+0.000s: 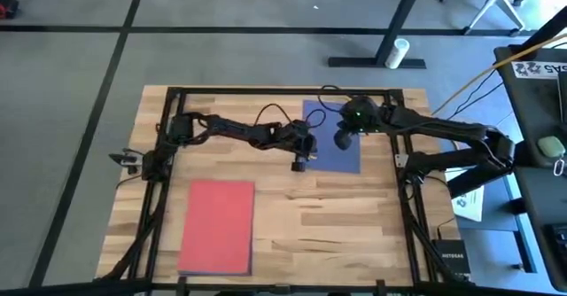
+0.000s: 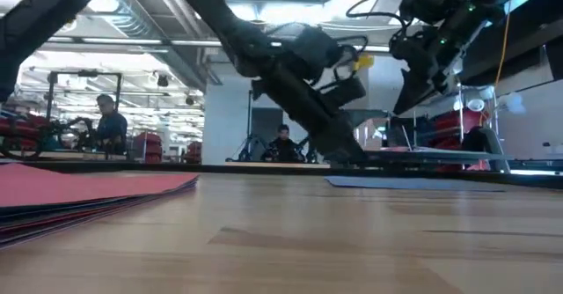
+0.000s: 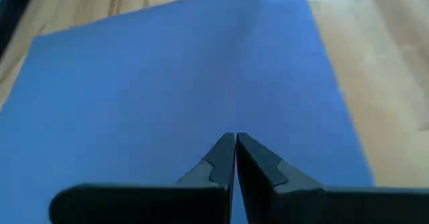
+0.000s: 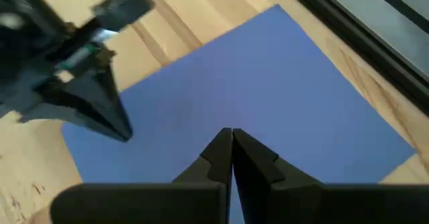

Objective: Organize paper
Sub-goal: Move the blue paper to the top left of the table

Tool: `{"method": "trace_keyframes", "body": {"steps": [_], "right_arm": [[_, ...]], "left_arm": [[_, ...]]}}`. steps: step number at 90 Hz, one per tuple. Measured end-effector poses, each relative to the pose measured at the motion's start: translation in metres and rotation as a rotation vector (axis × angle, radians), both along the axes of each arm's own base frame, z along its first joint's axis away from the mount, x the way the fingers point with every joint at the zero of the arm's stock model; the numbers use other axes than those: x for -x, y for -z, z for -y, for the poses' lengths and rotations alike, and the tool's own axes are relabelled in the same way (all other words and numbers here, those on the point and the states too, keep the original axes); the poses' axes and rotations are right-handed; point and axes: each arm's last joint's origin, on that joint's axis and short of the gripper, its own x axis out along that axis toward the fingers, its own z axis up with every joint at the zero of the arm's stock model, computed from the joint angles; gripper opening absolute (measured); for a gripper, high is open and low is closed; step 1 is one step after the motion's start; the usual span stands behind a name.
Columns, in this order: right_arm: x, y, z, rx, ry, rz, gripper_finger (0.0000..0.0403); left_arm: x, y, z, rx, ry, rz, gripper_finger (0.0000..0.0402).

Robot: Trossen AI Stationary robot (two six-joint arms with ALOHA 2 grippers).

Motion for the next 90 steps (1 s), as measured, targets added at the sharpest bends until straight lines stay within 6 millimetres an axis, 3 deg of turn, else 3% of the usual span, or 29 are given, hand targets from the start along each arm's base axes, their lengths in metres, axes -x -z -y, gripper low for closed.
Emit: {"method": "trace_keyframes", "body": {"steps": [11,31,54,74,90], "right_arm": [[0.001,0.001,0.0,-0.005,0.003,-0.008,0.0],[0.002,0.001,-0.001,-0.012,0.006,-0.018,0.0],[0.005,0.004,-0.002,-0.034,0.007,-0.061,0.0],[0.006,0.004,-0.003,-0.032,-0.002,-0.073,0.0],[0.005,0.004,-0.002,-0.01,-0.014,-0.073,0.0]], "left_arm": [[0.001,0.013,-0.003,0.012,-0.006,-0.049,0.0],[0.013,0.014,-0.005,0.024,-0.054,-0.205,0.0],[0.039,-0.005,0.0,0.067,-0.153,-0.379,0.0],[0.08,-0.02,0.006,0.059,-0.233,-0.495,0.0],[0.086,-0.053,0.001,0.063,-0.271,-0.304,0.0]]}}
